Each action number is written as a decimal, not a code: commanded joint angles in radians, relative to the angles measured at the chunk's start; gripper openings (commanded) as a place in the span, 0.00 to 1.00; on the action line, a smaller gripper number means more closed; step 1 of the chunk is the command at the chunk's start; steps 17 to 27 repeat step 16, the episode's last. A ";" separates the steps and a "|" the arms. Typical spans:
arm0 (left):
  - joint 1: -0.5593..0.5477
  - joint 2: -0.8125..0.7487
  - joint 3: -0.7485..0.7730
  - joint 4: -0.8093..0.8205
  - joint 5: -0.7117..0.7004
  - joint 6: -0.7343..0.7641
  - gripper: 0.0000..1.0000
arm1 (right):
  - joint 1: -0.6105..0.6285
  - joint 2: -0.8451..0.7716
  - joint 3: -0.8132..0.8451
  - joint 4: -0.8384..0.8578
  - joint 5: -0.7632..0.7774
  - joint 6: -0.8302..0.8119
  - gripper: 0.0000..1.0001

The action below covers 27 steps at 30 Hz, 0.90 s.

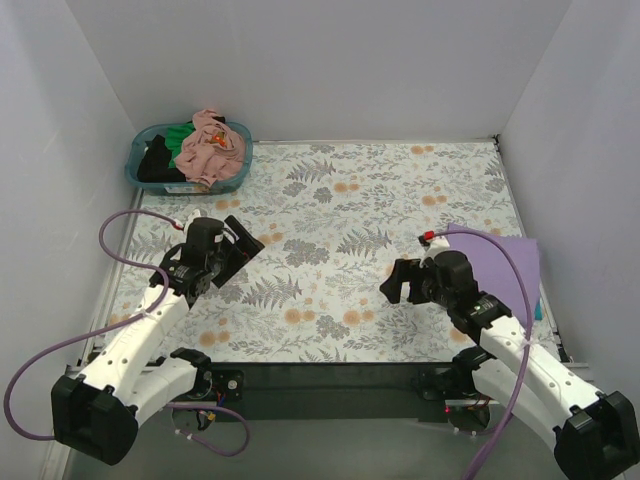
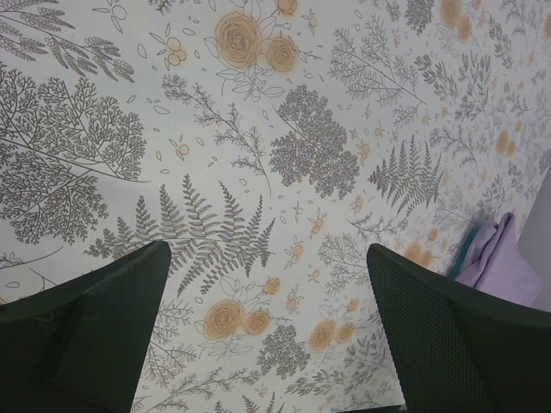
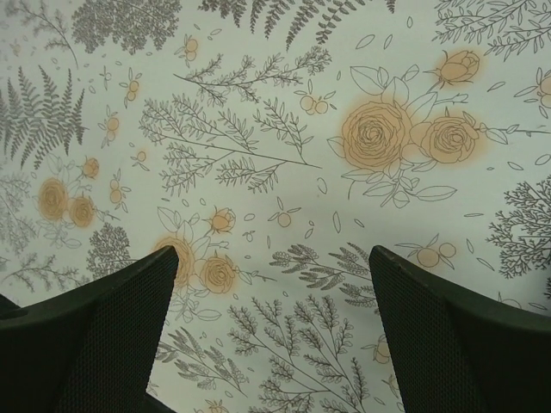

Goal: Fold and stack the t-shirts
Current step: Neatly place the folded tshirt to the corner

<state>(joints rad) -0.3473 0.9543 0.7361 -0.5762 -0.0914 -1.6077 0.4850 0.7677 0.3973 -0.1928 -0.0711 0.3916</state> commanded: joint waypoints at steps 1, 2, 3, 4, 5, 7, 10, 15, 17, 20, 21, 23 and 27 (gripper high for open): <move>-0.002 -0.015 0.055 0.007 0.010 0.005 0.98 | 0.004 -0.047 -0.020 0.147 -0.019 0.073 0.99; -0.002 -0.017 0.063 -0.016 -0.002 -0.001 0.98 | 0.004 -0.066 -0.023 0.147 -0.009 0.081 0.98; -0.002 -0.019 0.068 -0.027 -0.016 -0.004 0.98 | 0.006 -0.077 -0.031 0.144 0.016 0.104 0.98; -0.002 -0.029 0.072 -0.033 -0.034 -0.004 0.98 | 0.006 -0.090 -0.034 0.145 0.022 0.111 0.98; -0.004 -0.035 0.072 -0.036 -0.036 -0.017 0.98 | 0.006 -0.111 -0.034 0.145 0.022 0.115 0.98; -0.002 -0.054 0.060 -0.027 -0.025 -0.017 0.98 | 0.006 -0.136 -0.038 0.142 0.047 0.157 0.98; -0.002 -0.100 0.040 -0.005 -0.021 -0.023 0.98 | 0.006 -0.183 -0.043 0.144 0.056 0.174 0.98; -0.004 -0.167 -0.004 -0.002 -0.068 -0.055 0.98 | 0.006 -0.268 -0.084 0.133 0.065 0.162 0.98; -0.004 -0.172 -0.006 0.004 -0.065 -0.049 0.98 | 0.006 -0.280 -0.087 0.130 0.067 0.162 0.98; -0.004 -0.172 -0.006 0.004 -0.065 -0.049 0.98 | 0.006 -0.280 -0.087 0.130 0.067 0.162 0.98; -0.004 -0.172 -0.006 0.004 -0.065 -0.049 0.98 | 0.006 -0.280 -0.087 0.130 0.067 0.162 0.98; -0.004 -0.172 -0.006 0.004 -0.065 -0.049 0.98 | 0.006 -0.280 -0.087 0.130 0.067 0.162 0.98; -0.004 -0.172 -0.006 0.004 -0.065 -0.049 0.98 | 0.006 -0.280 -0.087 0.130 0.067 0.162 0.98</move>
